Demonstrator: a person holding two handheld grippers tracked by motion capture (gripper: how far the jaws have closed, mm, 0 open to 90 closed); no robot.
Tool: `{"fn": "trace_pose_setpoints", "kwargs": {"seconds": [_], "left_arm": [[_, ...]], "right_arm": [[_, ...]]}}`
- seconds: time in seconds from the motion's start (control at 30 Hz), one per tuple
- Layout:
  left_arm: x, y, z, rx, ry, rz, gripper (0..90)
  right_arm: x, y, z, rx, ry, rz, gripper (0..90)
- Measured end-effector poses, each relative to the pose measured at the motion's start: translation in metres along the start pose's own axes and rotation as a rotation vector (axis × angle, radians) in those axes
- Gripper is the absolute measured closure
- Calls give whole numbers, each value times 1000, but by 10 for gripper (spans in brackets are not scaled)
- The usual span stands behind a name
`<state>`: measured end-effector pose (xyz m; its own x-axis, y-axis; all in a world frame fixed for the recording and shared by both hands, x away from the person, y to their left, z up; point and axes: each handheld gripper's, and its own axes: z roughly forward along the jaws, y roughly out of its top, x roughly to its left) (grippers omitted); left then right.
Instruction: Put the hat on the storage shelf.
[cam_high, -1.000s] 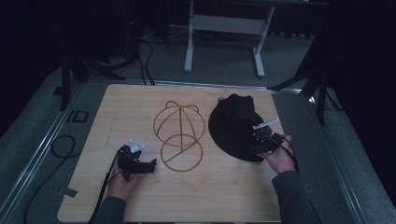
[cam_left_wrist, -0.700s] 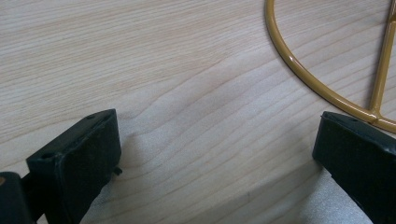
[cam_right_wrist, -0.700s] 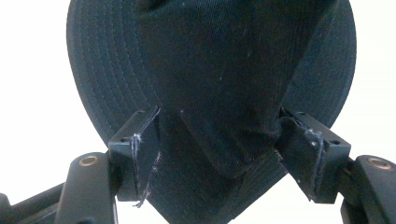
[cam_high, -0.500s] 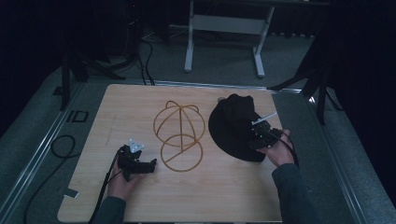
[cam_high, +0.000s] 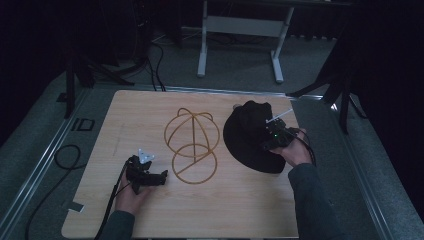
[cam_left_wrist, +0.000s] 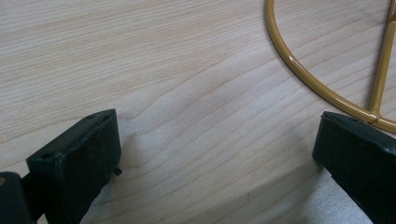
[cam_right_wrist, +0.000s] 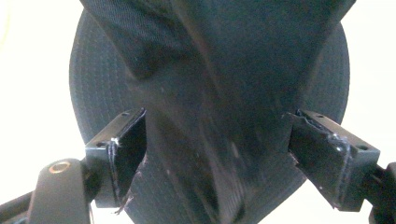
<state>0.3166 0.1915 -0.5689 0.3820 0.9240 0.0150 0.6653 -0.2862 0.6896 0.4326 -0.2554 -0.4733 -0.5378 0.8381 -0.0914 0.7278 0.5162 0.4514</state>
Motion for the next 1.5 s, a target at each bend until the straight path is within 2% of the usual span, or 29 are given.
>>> {"fn": "trace_pose_setpoints", "kwargs": {"seconds": [0.1,0.27,0.4,0.57,0.67,0.8,1.07,1.33,1.5], "left_arm": [[0,0,0,-1,0,0,13],[0,0,0,-1,0,0,13],[0,0,0,0,-1,0,13],[0,0,0,-1,0,0,13],[0,0,0,-1,0,0,13],[0,0,0,-3,-1,-3,13],[0,0,0,-3,-1,-3,13],[0,0,0,-3,-2,-3,13],[0,0,0,-3,-1,-1,12]], "right_arm": [[0,4,2,6,-3,1,212],[-2,12,15,87,17,9,312],[-7,12,18,110,73,40,495],[-12,13,17,131,101,58,721],[-8,15,17,144,87,27,807],[-3,21,14,156,77,2,856],[3,31,5,114,81,-23,884],[6,34,-1,79,105,-43,888],[9,40,-9,61,137,-61,888]]}}
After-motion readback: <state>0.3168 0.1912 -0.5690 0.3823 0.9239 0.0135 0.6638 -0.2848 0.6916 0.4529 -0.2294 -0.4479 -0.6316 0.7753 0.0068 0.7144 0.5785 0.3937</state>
